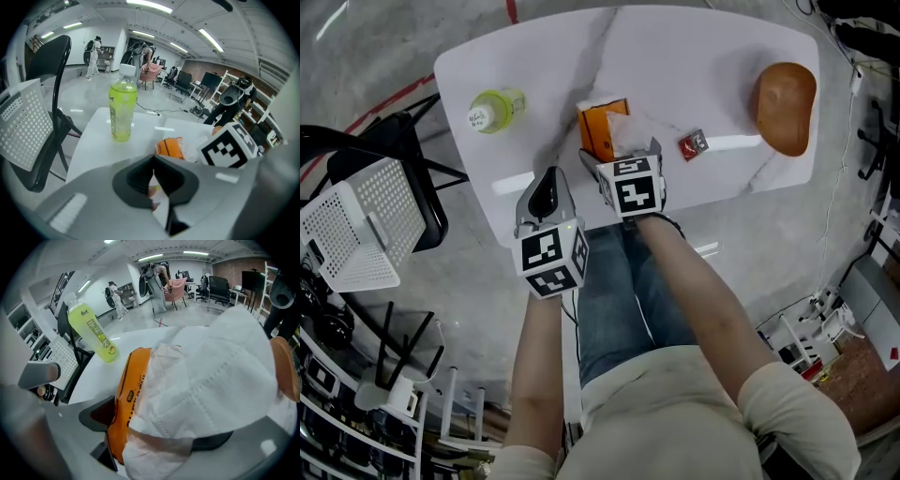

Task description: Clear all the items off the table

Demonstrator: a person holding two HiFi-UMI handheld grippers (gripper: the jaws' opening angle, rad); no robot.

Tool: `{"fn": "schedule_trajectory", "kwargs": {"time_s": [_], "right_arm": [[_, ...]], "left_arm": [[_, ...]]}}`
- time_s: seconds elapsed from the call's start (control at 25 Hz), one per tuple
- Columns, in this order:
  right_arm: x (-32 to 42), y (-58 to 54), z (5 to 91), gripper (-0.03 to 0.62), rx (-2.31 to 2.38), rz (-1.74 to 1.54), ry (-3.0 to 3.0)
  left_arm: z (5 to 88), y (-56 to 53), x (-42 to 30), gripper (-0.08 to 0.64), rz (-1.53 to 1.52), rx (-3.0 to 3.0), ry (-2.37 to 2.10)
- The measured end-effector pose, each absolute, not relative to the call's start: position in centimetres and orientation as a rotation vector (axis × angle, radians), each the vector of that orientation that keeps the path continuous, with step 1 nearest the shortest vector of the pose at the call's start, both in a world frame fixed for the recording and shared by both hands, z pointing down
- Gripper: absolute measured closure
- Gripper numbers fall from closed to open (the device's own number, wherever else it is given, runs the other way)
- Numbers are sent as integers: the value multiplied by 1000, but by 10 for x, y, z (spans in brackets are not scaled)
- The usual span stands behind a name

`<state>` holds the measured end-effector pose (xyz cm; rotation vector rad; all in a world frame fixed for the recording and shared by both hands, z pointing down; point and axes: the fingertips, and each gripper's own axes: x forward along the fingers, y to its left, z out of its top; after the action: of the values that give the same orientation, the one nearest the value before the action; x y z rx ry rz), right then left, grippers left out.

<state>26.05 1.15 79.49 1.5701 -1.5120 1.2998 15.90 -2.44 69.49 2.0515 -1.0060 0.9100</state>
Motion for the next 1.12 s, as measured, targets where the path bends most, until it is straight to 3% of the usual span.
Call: {"fn": "schedule_trajectory", "kwargs": {"time_s": [0.2,0.52,1.12], "right_arm": [[264,14,798,117,1561,1309,-1482],[268,17,792,301,1534,1277,-1466],[265,19,717,310,1548,1205,-1594]], "left_arm": [[694,-22,158,551,902,2044,-1008],[686,-17,157,551,895,2051,-1012],[629,-1,161,551,849,2089,-1093]]}}
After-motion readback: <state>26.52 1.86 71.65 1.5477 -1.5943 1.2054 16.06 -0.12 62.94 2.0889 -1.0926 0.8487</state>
